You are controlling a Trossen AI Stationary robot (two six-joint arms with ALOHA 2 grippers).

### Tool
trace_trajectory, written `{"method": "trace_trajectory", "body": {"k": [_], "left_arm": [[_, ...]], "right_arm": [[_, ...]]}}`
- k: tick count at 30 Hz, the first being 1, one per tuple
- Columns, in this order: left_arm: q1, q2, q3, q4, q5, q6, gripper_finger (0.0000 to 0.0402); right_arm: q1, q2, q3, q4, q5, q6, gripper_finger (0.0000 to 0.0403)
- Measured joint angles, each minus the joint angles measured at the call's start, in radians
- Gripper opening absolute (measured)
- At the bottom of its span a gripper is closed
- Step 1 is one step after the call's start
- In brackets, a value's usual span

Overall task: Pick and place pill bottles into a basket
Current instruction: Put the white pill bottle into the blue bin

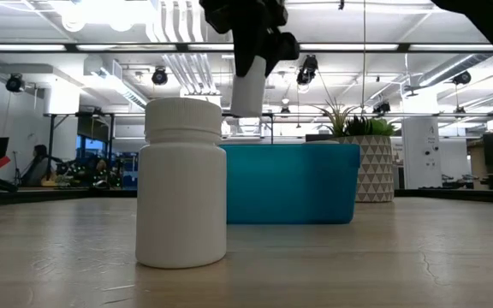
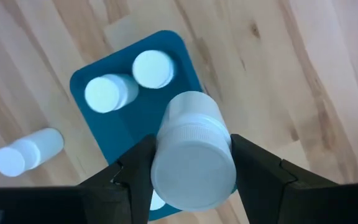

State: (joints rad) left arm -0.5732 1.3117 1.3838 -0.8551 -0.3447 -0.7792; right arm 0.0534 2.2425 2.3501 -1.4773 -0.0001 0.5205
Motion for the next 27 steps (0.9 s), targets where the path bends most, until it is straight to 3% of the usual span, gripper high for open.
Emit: {"method": "trace_trajectory", "body": {"k": [16,27], "left_arm": [[-0.028,0.0,0.0,0.001,0.0,-0.027,0.0176],[-0.038,0.0,0.0,0.001,0.0,-0.045,0.0176]], "right_arm": [[0.056,0.074,-0.021,-0.007,0.003,0.038,0.0173],[0.059,0.076,-0.111,0.062,-0.001,0.072,0.0173]]}}
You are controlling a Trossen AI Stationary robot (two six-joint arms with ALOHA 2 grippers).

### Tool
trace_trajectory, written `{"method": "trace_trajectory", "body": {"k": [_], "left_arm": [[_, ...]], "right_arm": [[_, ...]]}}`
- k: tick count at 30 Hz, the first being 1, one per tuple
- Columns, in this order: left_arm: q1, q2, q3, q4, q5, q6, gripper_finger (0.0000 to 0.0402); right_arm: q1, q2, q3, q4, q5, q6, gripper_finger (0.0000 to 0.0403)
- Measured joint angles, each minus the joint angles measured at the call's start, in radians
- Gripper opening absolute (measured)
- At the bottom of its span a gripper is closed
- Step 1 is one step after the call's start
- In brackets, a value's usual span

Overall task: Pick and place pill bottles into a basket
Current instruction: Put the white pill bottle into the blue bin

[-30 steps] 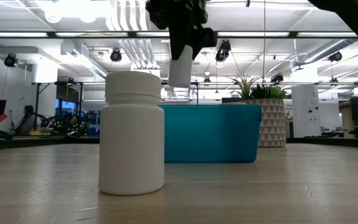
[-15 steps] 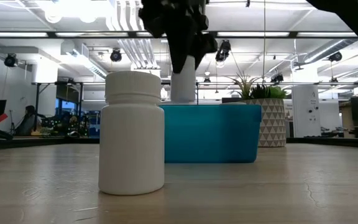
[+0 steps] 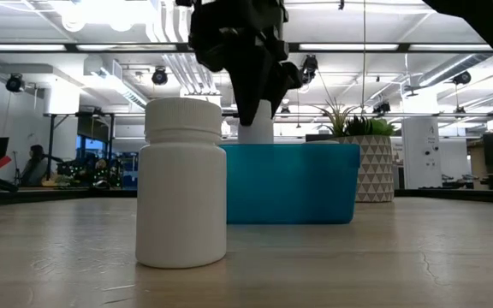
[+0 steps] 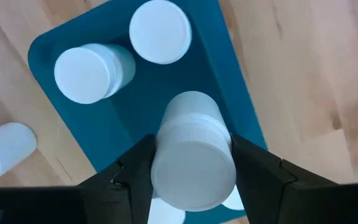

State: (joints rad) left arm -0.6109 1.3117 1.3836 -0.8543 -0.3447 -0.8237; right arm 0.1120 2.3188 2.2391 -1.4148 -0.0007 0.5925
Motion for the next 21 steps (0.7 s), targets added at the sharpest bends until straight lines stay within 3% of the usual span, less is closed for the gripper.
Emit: {"method": "trace_trajectory", "body": {"k": [21], "left_arm": [[-0.006,0.0,-0.001,0.0,0.0,-0.008,0.0176]], "right_arm": [[-0.001,0.0,-0.13,0.091,-0.009,0.014,0.0173]]}}
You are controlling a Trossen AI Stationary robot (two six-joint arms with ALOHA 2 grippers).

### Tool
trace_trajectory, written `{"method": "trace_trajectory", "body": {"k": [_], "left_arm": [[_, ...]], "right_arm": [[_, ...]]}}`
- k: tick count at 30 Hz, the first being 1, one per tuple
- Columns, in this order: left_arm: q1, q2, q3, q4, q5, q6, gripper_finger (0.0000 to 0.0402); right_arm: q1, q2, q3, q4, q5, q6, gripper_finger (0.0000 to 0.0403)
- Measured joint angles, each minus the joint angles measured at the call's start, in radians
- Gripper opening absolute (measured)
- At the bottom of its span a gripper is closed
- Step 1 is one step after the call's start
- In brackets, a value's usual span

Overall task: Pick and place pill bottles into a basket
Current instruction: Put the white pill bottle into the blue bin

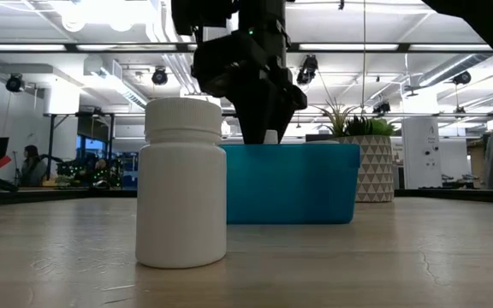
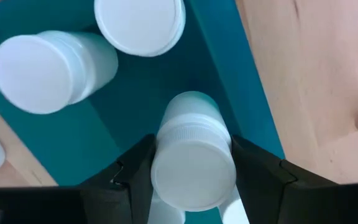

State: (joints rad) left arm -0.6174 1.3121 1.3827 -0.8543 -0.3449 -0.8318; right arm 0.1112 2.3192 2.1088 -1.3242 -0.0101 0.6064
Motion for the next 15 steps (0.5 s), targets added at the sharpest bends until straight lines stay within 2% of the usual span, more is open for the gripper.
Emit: {"method": "trace_trajectory", "body": {"k": [15], "left_arm": [[0.0,0.0,0.0,0.0,0.0,0.0,0.0176]], "right_arm": [[-0.008,0.0,-0.041,0.053,0.013,0.038,0.0173]]}}
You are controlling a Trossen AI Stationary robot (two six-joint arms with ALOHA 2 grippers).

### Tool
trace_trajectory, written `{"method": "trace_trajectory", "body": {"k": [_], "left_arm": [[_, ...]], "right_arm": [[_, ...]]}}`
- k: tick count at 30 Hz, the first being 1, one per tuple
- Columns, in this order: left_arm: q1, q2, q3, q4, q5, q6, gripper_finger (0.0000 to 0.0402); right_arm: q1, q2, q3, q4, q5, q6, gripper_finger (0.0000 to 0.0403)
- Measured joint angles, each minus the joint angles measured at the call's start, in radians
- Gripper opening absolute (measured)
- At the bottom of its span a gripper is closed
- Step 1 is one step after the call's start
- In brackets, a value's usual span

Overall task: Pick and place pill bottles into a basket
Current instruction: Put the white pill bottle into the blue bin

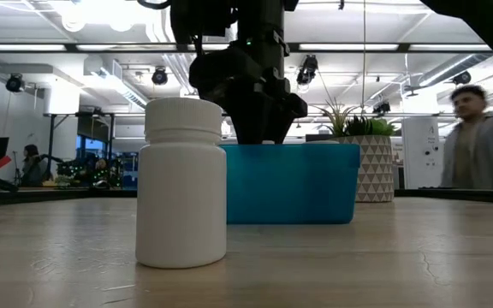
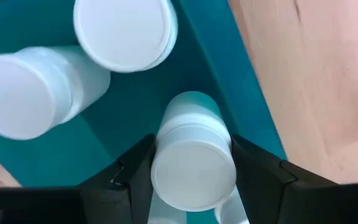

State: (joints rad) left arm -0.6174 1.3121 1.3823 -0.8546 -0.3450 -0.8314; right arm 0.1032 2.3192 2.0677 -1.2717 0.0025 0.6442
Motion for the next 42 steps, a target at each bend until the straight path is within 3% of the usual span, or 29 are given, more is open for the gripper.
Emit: {"method": "trace_trajectory", "body": {"k": [28,42], "left_arm": [[-0.001,0.0,0.0,0.0,0.0,0.0,0.0176],[-0.008,0.0,0.0,0.0,0.0,0.0,0.0176]], "right_arm": [[-0.016,0.0,-0.009,0.017,-0.003,-0.009,0.0192],[-0.016,-0.001,0.001,-0.006,-0.003,-0.011,0.0246]]}}
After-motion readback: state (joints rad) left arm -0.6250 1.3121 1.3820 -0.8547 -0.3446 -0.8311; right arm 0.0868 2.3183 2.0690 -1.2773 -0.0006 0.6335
